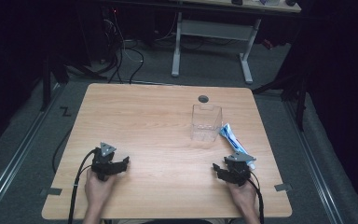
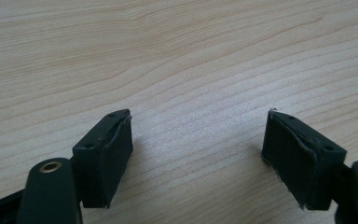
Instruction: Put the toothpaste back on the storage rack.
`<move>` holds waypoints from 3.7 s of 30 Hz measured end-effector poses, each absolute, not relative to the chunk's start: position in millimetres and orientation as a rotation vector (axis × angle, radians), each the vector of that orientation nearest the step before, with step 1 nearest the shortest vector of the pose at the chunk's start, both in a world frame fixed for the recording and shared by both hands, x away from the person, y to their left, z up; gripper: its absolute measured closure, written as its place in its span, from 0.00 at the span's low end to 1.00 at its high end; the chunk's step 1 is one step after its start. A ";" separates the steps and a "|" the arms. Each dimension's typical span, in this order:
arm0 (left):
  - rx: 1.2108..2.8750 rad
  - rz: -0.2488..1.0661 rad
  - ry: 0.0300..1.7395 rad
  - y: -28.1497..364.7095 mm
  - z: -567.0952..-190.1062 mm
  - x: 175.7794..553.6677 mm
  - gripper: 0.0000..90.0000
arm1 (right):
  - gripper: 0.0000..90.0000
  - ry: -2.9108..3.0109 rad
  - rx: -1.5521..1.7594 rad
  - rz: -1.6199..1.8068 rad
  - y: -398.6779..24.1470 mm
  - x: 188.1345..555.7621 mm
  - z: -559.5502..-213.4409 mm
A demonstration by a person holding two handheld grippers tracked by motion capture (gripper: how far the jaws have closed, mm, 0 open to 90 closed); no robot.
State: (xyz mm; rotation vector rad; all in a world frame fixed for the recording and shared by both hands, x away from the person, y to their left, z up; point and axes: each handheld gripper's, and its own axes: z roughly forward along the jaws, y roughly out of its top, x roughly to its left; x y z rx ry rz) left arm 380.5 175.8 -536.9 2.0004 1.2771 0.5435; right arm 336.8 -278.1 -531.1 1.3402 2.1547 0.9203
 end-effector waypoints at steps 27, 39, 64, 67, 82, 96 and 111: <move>1.999 0.538 1.278 176.6 -536.7 380.8 0.27 | 0.45 2.145 1.353 0.915 -277.4 336.5 -531.0; 2.000 0.537 1.277 176.8 -536.6 380.9 0.27 | 0.45 2.157 1.384 0.922 -279.8 336.0 -528.2; 1.996 0.537 1.278 176.7 -536.8 381.0 0.27 | 0.43 2.093 1.422 1.095 -304.0 307.8 -511.6; 1.998 0.537 1.277 176.8 -536.7 381.0 0.27 | 0.43 2.076 1.423 1.104 -306.9 306.1 -510.2; 1.999 0.540 1.277 176.6 -536.7 381.0 0.27 | 0.48 1.904 1.488 1.136 -333.0 301.9 -498.1; 2.000 0.538 1.278 176.7 -536.6 381.0 0.27 | 0.52 1.884 1.478 1.075 -340.4 319.9 -486.7; 1.997 0.538 1.278 176.7 -536.7 381.0 0.27 | 0.50 1.978 1.417 0.948 -326.5 366.9 -467.0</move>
